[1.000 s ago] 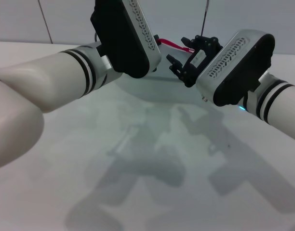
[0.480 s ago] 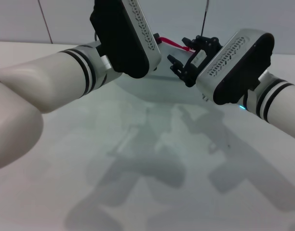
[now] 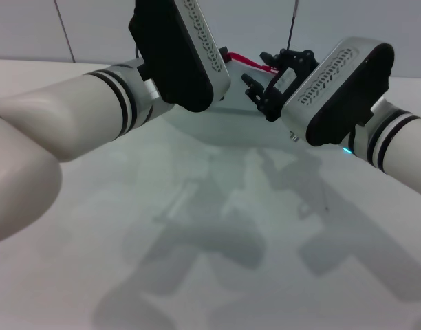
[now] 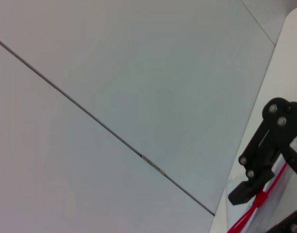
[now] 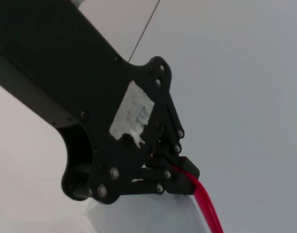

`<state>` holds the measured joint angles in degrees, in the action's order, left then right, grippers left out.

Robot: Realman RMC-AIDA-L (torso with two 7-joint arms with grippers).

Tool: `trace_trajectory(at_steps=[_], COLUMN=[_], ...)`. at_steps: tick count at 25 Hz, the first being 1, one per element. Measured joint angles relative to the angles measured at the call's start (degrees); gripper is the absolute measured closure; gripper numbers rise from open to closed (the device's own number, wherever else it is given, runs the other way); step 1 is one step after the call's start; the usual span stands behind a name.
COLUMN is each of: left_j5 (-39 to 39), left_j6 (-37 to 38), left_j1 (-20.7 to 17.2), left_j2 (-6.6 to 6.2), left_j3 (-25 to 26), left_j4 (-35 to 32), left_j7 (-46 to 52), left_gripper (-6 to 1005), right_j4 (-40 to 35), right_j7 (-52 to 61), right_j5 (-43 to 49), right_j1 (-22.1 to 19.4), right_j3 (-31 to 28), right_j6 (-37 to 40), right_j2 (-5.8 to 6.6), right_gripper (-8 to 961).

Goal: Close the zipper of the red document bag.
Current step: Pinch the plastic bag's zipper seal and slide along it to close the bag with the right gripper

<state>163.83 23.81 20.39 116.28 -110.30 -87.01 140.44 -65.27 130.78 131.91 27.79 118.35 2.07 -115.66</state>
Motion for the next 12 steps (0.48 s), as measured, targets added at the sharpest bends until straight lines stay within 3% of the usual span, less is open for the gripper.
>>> trace_trajectory(at_steps=[12], left_j5=[0.5], left_j6=[-0.5], left_j1=[0.0], left_j2=[0.0], left_j3=[0.0], left_j4=[0.0], left_j7=[0.1], left_gripper=[961], right_j4=[0.0], right_j7=[0.0], right_j5=[-0.2], right_j1=[0.1], right_j3=[-0.1], right_j6=[0.1], right_j2=[-0.08], right_gripper=[590])
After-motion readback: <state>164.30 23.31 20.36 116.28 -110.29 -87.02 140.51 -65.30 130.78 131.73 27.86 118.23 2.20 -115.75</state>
